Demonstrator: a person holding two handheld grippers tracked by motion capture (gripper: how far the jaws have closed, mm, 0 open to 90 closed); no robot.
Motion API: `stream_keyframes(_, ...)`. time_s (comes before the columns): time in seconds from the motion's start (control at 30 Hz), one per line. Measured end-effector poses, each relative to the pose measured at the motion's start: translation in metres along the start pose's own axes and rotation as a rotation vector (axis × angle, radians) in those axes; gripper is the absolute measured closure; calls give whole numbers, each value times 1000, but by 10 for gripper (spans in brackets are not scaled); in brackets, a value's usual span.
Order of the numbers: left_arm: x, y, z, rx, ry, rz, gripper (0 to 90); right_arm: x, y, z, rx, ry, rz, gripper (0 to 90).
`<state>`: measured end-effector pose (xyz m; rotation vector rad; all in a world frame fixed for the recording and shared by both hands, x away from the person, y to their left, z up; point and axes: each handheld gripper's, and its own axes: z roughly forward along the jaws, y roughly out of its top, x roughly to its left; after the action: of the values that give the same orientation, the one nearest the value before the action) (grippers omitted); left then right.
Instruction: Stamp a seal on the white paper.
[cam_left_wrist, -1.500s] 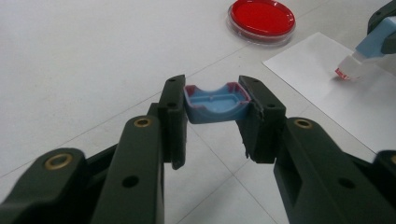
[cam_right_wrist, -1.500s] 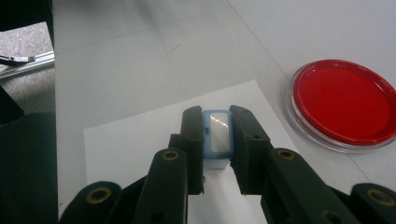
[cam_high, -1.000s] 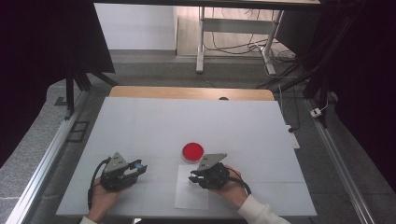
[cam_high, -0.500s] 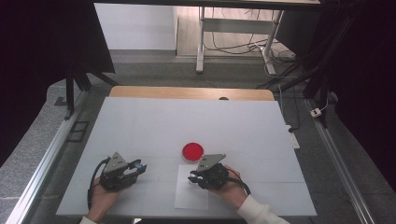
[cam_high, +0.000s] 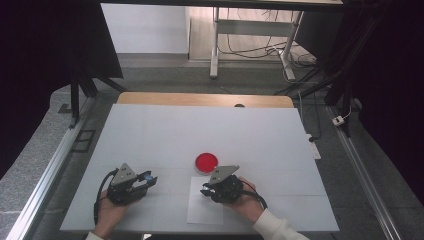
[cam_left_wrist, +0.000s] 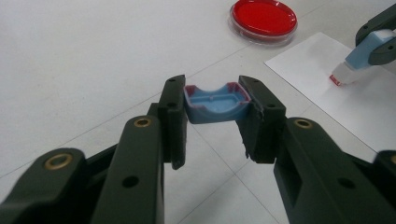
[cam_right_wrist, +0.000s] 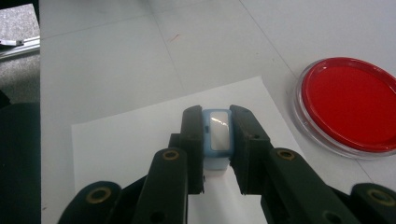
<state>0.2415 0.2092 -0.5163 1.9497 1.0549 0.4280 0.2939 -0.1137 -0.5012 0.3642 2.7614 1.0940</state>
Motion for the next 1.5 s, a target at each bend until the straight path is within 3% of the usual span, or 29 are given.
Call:
stream_keyframes(0.73,-2,0,1,3,-2,1,639,4,-1,2,7,-25,-17,755)
stream_keyframes(0.93,-2,1,0,2,-1,1,639,2,-2,3,5,-16,4,756)
stream_keyframes(1.5,-1,1,-1,2,2,-3,639,1,-4,3,-7,-11,7,757)
